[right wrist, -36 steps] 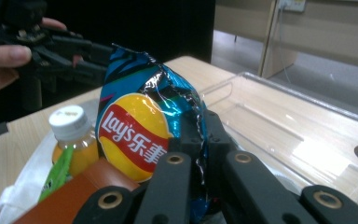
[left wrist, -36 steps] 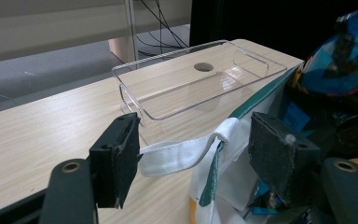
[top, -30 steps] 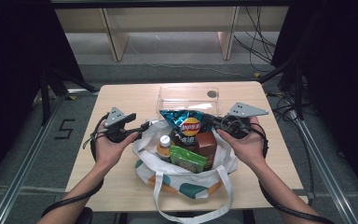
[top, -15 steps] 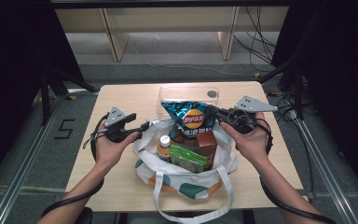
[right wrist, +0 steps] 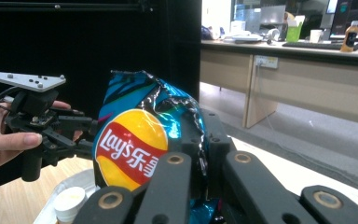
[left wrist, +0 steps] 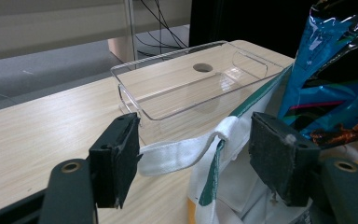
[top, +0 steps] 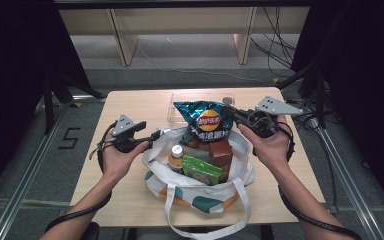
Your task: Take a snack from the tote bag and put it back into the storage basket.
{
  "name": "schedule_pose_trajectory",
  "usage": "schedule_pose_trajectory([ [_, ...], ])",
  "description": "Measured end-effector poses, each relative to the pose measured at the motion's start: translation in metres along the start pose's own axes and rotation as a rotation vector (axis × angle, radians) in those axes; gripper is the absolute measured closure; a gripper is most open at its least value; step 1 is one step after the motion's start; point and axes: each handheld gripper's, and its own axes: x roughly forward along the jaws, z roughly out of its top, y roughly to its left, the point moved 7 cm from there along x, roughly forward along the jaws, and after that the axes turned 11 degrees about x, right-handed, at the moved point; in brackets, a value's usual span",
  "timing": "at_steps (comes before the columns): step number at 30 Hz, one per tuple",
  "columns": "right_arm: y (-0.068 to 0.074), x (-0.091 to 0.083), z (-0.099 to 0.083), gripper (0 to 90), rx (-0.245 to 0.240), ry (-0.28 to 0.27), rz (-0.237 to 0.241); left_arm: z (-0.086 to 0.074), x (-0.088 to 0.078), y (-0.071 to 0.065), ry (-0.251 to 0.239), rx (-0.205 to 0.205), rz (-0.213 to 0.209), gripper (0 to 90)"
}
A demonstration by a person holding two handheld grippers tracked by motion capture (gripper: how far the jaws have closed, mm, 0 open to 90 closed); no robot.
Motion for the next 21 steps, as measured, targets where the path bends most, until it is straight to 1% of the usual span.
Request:
schedule_pose_trajectory([
  [3, 0.001, 0.0, 0.003, 90.0, -0.006, 0.001, -0.005, 0.0, 0.0, 0.0, 0.001, -0.003, 0.001, 33.1],
  [4, 0.003, -0.001, 0.004, 90.0, 0.005, 0.006, -0.002, 0.0, 0.0, 0.0, 0.001, -0.003, 0.0, 33.1],
  [5, 0.002, 0.0, 0.006, 90.0, -0.009, -0.003, -0.002, 0.0, 0.0, 0.0, 0.001, -0.005, 0.0, 33.1],
  [6, 0.004, 0.0, 0.008, 90.0, 0.001, -0.003, 0.003, 0.0, 0.0, 0.0, 0.0, -0.005, 0.0, 33.1],
  [7, 0.003, -0.001, 0.009, 90.0, -0.01, -0.011, 0.0, 0.0, 0.0, 0.0, 0.0, -0.003, 0.0, 33.1],
  [8, 0.004, 0.0, 0.011, 90.0, -0.011, -0.016, 0.003, 0.0, 0.0, 0.0, 0.0, -0.004, 0.0, 33.1],
  [9, 0.004, 0.0, 0.012, 90.0, -0.007, -0.024, 0.003, 0.0, 0.0, 0.0, -0.001, -0.003, 0.0, 33.1],
  [10, 0.005, -0.001, 0.013, 90.0, -0.001, -0.014, -0.003, 0.0, 0.0, 0.0, -0.002, -0.002, 0.0, 33.1],
  [12, 0.004, -0.001, 0.016, 90.0, -0.01, -0.023, -0.003, 0.0, 0.0, 0.0, -0.003, -0.004, 0.0, 33.1],
  [14, 0.004, -0.002, 0.017, 90.0, -0.003, -0.027, -0.009, 0.0, 0.0, 0.0, -0.002, -0.005, 0.0, 33.1],
  [15, 0.004, -0.002, 0.018, 90.0, -0.011, -0.033, -0.005, 0.0, 0.0, 0.0, -0.002, -0.005, 0.0, 33.1],
  [20, 0.005, -0.003, 0.022, 90.0, 0.009, -0.038, -0.003, 0.001, 0.001, 0.0, -0.005, -0.007, -0.001, 33.1],
  [21, 0.005, -0.003, 0.023, 90.0, 0.002, -0.043, 0.0, 0.001, 0.001, 0.0, -0.006, -0.007, -0.001, 33.1],
])
